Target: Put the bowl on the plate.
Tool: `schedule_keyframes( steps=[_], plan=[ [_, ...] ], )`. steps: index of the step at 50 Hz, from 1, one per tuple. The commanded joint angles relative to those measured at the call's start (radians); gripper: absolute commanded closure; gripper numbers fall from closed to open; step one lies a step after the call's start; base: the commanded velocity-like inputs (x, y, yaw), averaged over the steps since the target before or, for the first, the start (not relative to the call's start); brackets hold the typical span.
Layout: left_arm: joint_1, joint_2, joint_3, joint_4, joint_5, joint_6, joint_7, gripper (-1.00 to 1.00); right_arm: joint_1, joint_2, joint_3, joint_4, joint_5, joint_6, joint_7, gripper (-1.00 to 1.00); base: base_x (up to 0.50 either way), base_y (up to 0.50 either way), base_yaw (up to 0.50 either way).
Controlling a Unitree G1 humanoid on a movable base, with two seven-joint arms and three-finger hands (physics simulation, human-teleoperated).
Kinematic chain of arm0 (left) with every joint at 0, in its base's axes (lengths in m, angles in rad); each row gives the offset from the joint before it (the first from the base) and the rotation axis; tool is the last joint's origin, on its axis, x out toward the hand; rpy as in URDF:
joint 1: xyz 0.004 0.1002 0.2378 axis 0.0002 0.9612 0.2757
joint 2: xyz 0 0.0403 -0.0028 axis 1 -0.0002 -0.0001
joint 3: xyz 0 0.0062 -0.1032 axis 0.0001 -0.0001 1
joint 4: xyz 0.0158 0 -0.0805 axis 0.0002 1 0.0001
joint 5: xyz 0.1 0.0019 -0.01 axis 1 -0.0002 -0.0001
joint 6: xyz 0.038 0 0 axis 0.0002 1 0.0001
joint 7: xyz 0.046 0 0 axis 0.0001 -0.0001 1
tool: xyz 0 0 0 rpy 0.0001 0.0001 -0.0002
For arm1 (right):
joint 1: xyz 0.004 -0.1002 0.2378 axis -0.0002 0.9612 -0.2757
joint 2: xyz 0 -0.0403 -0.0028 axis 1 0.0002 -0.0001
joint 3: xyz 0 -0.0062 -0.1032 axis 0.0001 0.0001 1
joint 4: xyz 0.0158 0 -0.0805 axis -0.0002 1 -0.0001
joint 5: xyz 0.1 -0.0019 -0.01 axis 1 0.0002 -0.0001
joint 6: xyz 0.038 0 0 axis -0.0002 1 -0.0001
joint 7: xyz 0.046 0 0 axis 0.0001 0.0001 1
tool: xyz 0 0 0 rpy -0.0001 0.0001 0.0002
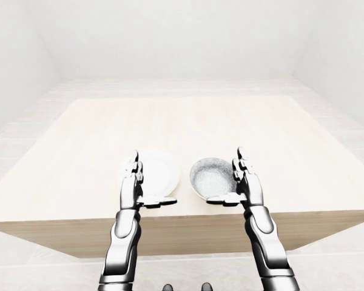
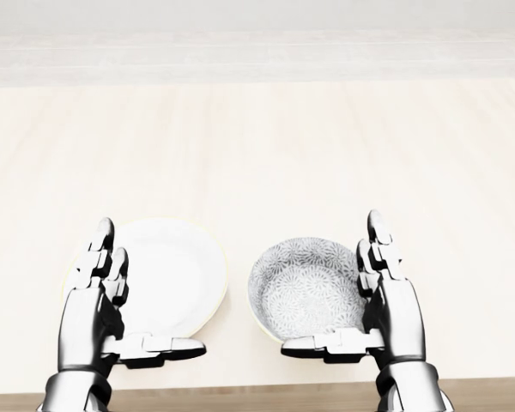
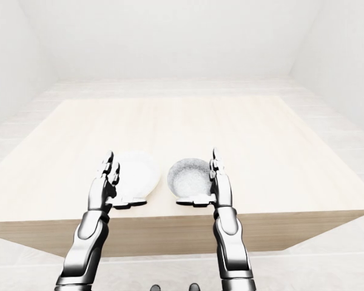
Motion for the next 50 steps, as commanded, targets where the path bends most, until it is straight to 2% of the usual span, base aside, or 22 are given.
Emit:
schedule_keyframes(
  steps=[1,9,11,14,19,24,25,28,45,47,50],
  plan=[
    [0.007,0.050,0.017,0.006,-0.010,-0.004,-0.037,-1.00,0.013,-0.022,-0.044,-0.016,-0.020,0.021,0.039,-1.00,0.00,0.00,0.00],
    [0.028,0.041,0.038,-0.048,-0.006,0.019,-0.056,-1.00,0.050,-0.031,-0.024,-0.099,-0.015,0.033,0.028,-1.00,0.00,0.00,0.00],
    [0.031,0.041,0.043,-0.059,-0.008,0.028,-0.061,-1.00,0.068,-0.031,-0.018,-0.144,-0.012,0.052,0.029,-1.00,0.00,0.00,0.00],
    [0.040,0.040,0.045,-0.080,-0.009,0.033,-0.067,-1.00,0.079,-0.030,-0.013,-0.174,-0.013,0.059,0.029,-1.00,0.00,0.00,0.00],
    [0.067,0.040,0.050,-0.151,-0.013,0.064,-0.080,-1.00,0.106,-0.030,-0.008,-0.260,-0.009,0.096,0.031,-1.00,0.00,0.00,0.00],
    [0.052,0.046,0.072,-0.157,-0.016,0.065,-0.084,-1.00,0.123,-0.035,-0.004,-0.320,-0.004,0.096,0.046,-1.00,0.00,0.00,0.00],
    [0.053,0.045,0.077,-0.133,-0.018,0.045,-0.089,-1.00,0.128,-0.039,0.000,-0.333,0.002,0.096,0.063,-1.00,0.00,0.00,0.00],
    [0.060,0.049,0.090,-0.175,-0.029,0.065,-0.094,-1.00,0.142,-0.038,-0.004,-0.375,0.006,0.096,0.070,-1.00,0.00,0.00,0.00],
    [0.059,0.052,0.128,-0.208,-0.039,0.065,-0.096,-1.00,0.138,-0.027,-0.005,-0.423,-0.010,0.096,0.058,-1.00,0.00,0.00,0.00],
    [0.052,0.057,0.135,-0.267,-0.044,0.065,-0.087,-1.00,0.137,-0.027,-0.001,-0.422,-0.012,0.096,0.059,-1.00,0.00,0.20,0.00],
    [0.050,0.051,0.139,-0.199,-0.041,0.065,-0.093,-1.00,0.139,-0.026,0.003,-0.419,-0.016,0.096,0.059,-1.00,0.00,0.46,0.00]
  ],
)
